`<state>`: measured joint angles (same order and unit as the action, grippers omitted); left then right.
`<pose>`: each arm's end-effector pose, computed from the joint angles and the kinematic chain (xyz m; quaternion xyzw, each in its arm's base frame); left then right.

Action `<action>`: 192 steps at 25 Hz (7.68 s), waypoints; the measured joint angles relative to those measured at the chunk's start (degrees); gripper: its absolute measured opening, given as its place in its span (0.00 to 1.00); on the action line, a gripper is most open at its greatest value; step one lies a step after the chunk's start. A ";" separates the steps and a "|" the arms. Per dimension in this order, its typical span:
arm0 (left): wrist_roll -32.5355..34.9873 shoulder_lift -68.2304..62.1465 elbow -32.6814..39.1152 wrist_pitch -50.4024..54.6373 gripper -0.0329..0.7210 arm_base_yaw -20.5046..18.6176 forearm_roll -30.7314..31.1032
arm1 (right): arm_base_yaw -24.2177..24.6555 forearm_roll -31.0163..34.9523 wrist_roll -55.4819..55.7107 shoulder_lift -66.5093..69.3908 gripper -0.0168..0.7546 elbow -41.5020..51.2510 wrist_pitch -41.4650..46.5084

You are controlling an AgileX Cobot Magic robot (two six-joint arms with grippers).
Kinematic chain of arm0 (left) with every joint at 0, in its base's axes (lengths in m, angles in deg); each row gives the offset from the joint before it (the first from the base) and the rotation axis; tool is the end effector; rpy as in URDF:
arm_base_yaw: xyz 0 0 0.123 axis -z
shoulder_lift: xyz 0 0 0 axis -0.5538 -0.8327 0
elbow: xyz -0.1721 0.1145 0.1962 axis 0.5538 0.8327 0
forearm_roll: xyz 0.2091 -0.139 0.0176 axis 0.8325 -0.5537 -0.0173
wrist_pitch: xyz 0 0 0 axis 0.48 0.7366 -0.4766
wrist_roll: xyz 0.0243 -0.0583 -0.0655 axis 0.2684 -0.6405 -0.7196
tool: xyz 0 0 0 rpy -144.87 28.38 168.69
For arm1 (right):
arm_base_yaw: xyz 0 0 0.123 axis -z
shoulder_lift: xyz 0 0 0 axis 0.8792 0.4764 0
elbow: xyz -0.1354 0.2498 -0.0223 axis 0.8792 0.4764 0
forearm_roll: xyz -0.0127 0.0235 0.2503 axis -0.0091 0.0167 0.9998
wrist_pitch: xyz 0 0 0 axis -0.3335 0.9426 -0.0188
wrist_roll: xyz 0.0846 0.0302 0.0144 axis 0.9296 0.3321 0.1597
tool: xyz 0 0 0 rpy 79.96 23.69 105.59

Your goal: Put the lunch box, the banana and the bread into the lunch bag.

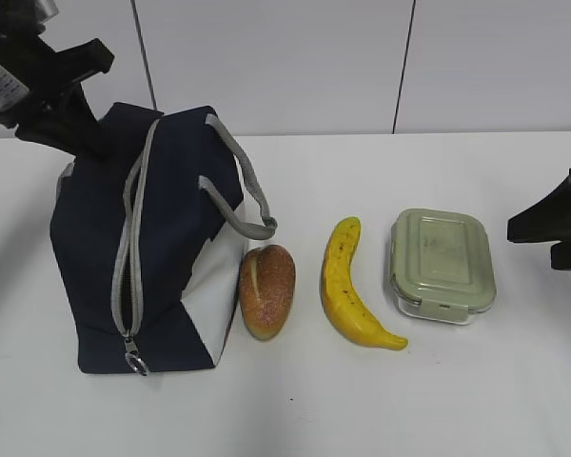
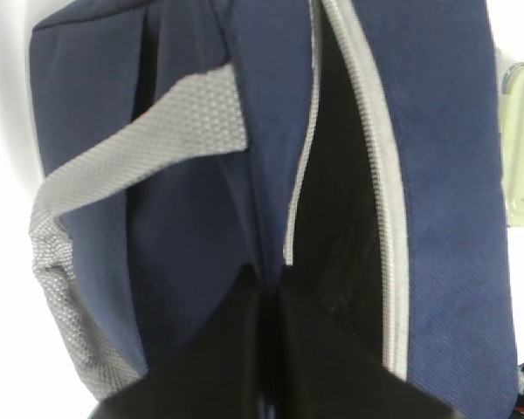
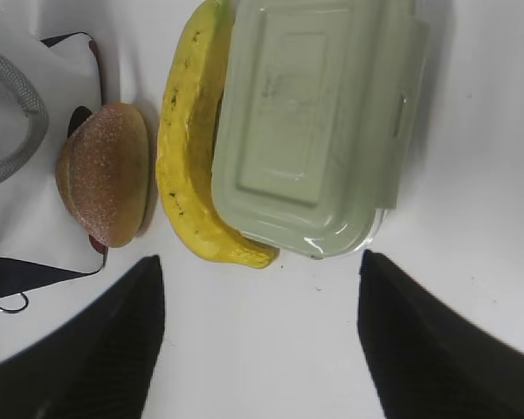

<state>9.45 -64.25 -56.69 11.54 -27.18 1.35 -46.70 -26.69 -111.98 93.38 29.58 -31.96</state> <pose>0.3581 -0.0784 0.3004 0.0376 0.9641 -0.2252 0.1352 0.2545 -0.0097 0.2287 0.0319 0.9268 0.2834 0.2443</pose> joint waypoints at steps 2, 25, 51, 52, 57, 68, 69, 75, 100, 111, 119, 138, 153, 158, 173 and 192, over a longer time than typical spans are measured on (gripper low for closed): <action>0.00 0.00 0.00 0.00 0.06 0.00 0.00 | 1.37 0.97 -2.53 4.23 0.68 -2.08 1.86; 0.00 0.00 0.00 0.00 0.06 0.00 0.00 | 1.98 2.65 -6.83 25.44 0.86 -12.55 3.48; 0.00 0.00 0.00 0.00 0.06 0.00 0.00 | 1.98 10.65 -12.49 39.69 0.73 -19.52 12.38; 0.00 0.00 0.00 0.00 0.06 0.00 0.00 | 1.98 10.89 -12.49 39.74 0.70 -19.52 12.50; 0.00 0.00 0.00 -0.05 0.06 0.00 0.00 | 1.98 11.64 -12.59 39.74 0.50 -19.61 13.84; 0.06 0.00 0.00 -0.36 0.05 0.00 -0.98 | 1.67 18.69 -13.44 40.04 0.49 -23.21 14.87; 0.22 0.00 0.00 -0.50 0.04 0.00 -1.46 | 1.67 18.69 -13.44 40.04 0.49 -23.21 14.87; 3.36 0.00 0.00 -0.92 0.04 0.00 -6.17 | -6.39 24.31 -11.92 32.22 0.49 -26.65 15.29; 7.49 0.00 0.00 -1.88 0.04 0.00 -9.81 | -28.73 22.21 8.35 33.60 0.49 -41.07 12.06; 7.49 0.00 0.00 -1.95 0.04 0.00 -10.13 | -29.40 13.04 13.83 36.04 0.49 -41.32 8.66; 7.49 -0.05 0.00 -1.95 0.04 0.00 -9.84 | -32.65 14.05 15.10 36.16 0.49 -41.32 5.99; 7.49 -0.05 0.00 -2.10 0.04 0.00 -9.33 | -35.54 15.81 20.44 42.46 0.49 -50.26 6.73; 7.70 -0.05 0.00 -1.77 0.04 0.00 -9.40 | -37.12 15.13 21.33 51.43 0.49 -52.19 3.58; 7.70 -0.05 0.00 -1.77 0.04 0.00 -9.40 | -37.24 13.42 21.55 51.43 0.49 -52.19 1.81; 7.75 -0.05 0.00 -1.48 0.04 0.00 -9.40 | -37.49 9.22 22.08 51.43 0.58 -52.74 1.25; 7.75 -0.05 0.00 -0.71 0.04 0.00 -8.85 | -35.71 5.31 21.86 48.72 0.57 -61.88 18.93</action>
<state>17.20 -64.30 -56.69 10.84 -27.18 -7.50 -82.41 -21.38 -90.12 142.10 -32.30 -13.02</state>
